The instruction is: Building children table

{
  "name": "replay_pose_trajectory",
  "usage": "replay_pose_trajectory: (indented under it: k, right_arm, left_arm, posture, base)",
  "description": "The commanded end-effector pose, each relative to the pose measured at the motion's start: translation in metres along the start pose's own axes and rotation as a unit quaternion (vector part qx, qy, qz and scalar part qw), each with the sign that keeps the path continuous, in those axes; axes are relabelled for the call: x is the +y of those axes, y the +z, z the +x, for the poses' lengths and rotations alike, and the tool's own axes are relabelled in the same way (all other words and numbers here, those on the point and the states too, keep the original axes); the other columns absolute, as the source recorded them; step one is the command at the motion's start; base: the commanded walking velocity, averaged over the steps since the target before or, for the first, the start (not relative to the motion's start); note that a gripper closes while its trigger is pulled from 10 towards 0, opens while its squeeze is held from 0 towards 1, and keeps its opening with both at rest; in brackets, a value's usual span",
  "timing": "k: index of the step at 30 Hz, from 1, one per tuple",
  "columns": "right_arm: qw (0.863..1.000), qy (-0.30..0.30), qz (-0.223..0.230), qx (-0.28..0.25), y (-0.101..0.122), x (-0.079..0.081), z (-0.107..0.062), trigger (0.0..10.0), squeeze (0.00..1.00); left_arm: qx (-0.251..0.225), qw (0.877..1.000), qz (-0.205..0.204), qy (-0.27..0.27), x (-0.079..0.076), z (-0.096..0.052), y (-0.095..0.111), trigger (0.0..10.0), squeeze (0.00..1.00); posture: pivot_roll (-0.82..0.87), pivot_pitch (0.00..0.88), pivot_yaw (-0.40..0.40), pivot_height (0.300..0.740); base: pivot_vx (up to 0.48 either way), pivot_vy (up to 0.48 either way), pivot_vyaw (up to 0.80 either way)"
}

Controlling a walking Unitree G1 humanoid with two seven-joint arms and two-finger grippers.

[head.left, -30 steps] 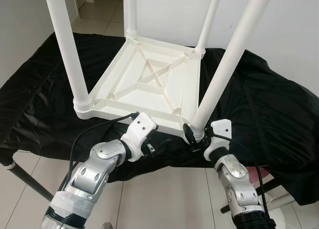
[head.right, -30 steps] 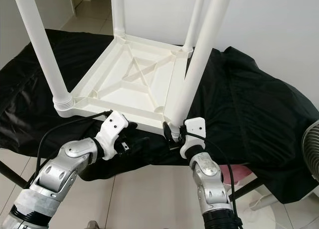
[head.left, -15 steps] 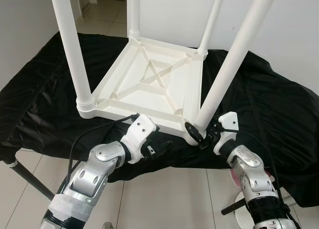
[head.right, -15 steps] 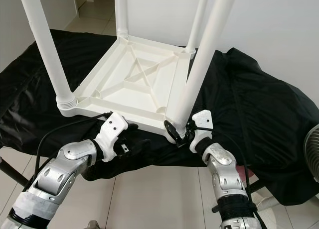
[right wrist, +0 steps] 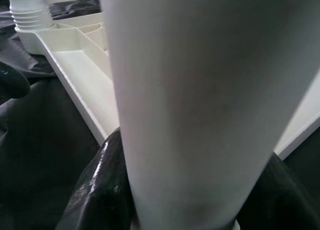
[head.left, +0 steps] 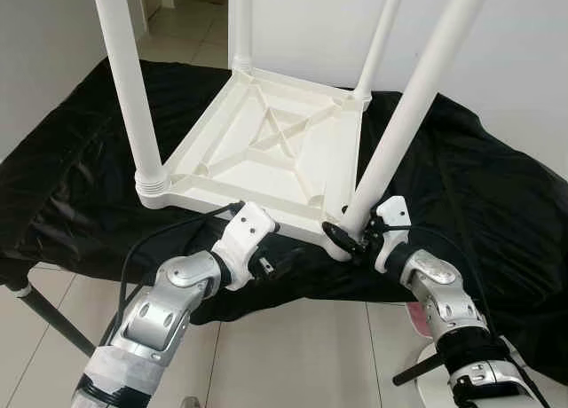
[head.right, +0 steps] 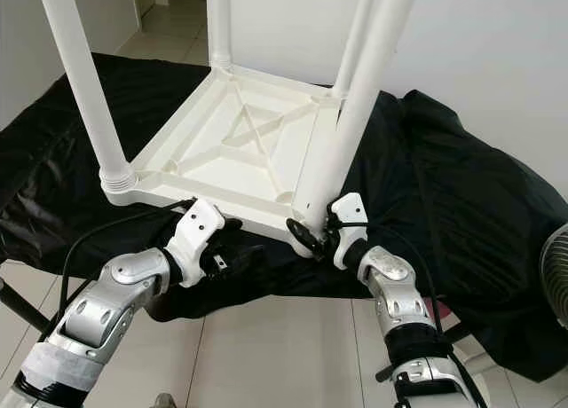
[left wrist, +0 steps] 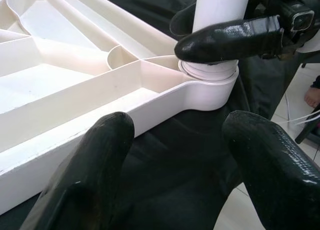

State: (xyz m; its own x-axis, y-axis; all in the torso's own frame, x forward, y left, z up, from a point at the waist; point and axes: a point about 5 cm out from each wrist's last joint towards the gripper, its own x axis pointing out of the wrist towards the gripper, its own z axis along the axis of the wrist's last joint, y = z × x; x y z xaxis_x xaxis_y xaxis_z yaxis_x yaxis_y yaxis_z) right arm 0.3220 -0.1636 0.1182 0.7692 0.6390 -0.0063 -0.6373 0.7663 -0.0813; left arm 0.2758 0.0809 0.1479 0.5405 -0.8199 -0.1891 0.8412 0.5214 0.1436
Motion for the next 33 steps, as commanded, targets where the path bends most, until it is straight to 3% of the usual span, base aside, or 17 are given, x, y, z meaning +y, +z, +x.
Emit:
replay_pose_trajectory:
  k: [1, 6, 7, 16, 19, 23, 26, 33]
  right_arm:
    - [1.0, 0.01, -0.009, 0.016, -0.004, -0.001, 0.0, 0.0, 0.0]
    - [1.0, 0.005, -0.004, 0.009, -0.003, -0.004, 0.001, 0.3, 0.0]
    - [1.0, 0.002, 0.001, 0.006, -0.003, -0.004, 0.001, 10.0, 0.0]
    - [0.998, -0.052, 0.029, -0.027, 0.0, 0.006, 0.003, 10.0, 0.0]
    - [0.991, -0.117, 0.045, -0.038, 0.001, 0.016, 0.004, 10.0, 0.0]
    - [0.986, -0.15, 0.054, -0.045, 0.001, 0.02, 0.002, 10.0, 0.0]
    - [0.968, -0.237, 0.075, -0.039, -0.002, 0.024, 0.0, 10.0, 0.0]
    - [0.94, -0.326, 0.093, -0.041, -0.001, 0.047, 0.002, 10.0, 0.0]
  left_arm:
    - [-0.002, 1.0, 0.006, 0.019, -0.001, 0.001, 0.003, 10.0, 0.0]
    - [-0.004, 1.0, 0.007, 0.017, -0.001, 0.003, 0.003, 10.0, 0.0]
    - [-0.004, 1.0, 0.007, 0.017, -0.001, 0.003, 0.003, 10.0, 0.0]
    - [-0.005, 1.0, 0.003, 0.013, -0.004, 0.003, 0.002, 10.0, 0.0]
    - [-0.004, 1.0, 0.001, 0.01, -0.004, 0.005, 0.001, 10.0, 0.0]
    - [-0.005, 1.0, 0.0, 0.009, -0.005, 0.006, 0.002, 10.0, 0.0]
    - [-0.007, 1.0, 0.0, 0.006, -0.005, 0.008, 0.003, 10.0, 0.0]
    - [-0.009, 1.0, -0.001, 0.007, -0.005, 0.008, 0.003, 10.0, 0.0]
  posture:
    - [0.08, 0.001, -0.112, 0.74]
    - [0.07, 0.003, -0.113, 0.74]
    - [0.07, 0.004, -0.114, 0.74]
    - [0.05, 0.017, -0.109, 0.74]
    - [0.04, 0.02, -0.107, 0.74]
    - [0.03, 0.023, -0.105, 0.74]
    - [0.03, 0.027, -0.103, 0.74]
    - [0.03, 0.032, -0.108, 0.74]
  base:
    - [0.0, 0.0, 0.0]
    - [0.0, 0.0, 0.0]
    - [0.0, 0.0, 0.0]
    - [0.0, 0.0, 0.0]
    - [0.0, 0.0, 0.0]
    - [0.0, 0.0, 0.0]
    - [0.0, 0.0, 0.0]
    - [0.0, 0.0, 0.0]
